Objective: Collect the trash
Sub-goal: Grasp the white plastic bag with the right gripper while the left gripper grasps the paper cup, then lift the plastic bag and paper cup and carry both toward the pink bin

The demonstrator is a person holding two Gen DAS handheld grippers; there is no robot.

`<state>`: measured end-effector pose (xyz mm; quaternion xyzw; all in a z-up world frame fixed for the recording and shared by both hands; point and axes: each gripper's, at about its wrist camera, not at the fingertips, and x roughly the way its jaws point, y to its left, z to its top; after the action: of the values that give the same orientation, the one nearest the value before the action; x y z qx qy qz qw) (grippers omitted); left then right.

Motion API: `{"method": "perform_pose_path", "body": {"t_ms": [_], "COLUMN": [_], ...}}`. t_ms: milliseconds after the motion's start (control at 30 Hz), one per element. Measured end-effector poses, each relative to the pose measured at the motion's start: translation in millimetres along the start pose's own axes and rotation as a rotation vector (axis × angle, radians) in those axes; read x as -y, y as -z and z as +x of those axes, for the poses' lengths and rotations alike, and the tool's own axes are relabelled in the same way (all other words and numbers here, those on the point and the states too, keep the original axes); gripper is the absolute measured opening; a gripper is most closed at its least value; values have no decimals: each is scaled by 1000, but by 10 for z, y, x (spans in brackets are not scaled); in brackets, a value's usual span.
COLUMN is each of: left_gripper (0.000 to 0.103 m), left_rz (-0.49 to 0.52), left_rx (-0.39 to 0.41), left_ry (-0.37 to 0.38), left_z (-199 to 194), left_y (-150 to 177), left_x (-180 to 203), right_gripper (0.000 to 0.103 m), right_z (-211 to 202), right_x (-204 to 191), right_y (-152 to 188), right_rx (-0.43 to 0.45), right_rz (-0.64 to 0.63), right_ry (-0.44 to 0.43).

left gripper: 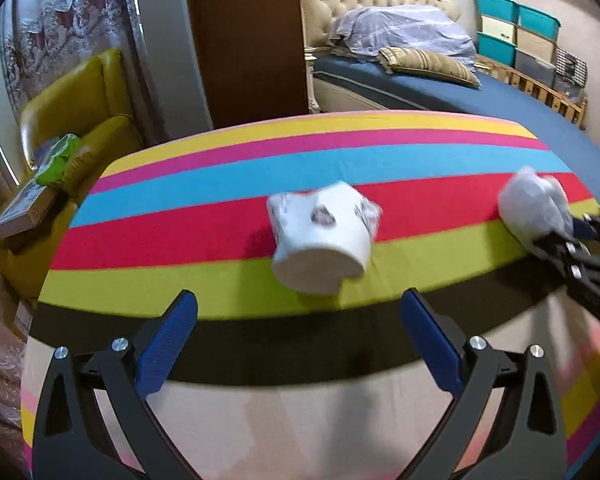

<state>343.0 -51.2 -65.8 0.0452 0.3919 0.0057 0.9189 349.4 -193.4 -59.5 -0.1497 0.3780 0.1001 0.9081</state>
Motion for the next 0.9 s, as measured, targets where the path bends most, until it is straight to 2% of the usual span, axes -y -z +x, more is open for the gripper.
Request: {"method": "perform_pose_path", "body": {"t_ms": [233,367,400,500,667,900], "left_gripper": [97,54,49,49,49,49], "left_rz": [-40,-77,-86,-107,-126,-183], "left_rx": [-46,-76,-67,-41,-10,-11], "left_ry": [-5,59,68,105,87,91], "left_z": [363,455,441,371,156,-40], "left_y": [-203,-248,-256,-237,-67,211], "left_x": [-60,-141,-165,-208,-261,-433], "right_gripper": [29,29,29,29,29,30], "right_z": [35,41,39,40,47,43], "right_x": [-39,-34,-32,-31,-26,-21], "right_y": [12,12,12,18,36,34], "right_rx": [-8,-10,-9,-9,-10,-10], "right_rz": [-13,-15,-14,-14,-16,-17], "right_ry": [11,11,11,11,13,14]}}
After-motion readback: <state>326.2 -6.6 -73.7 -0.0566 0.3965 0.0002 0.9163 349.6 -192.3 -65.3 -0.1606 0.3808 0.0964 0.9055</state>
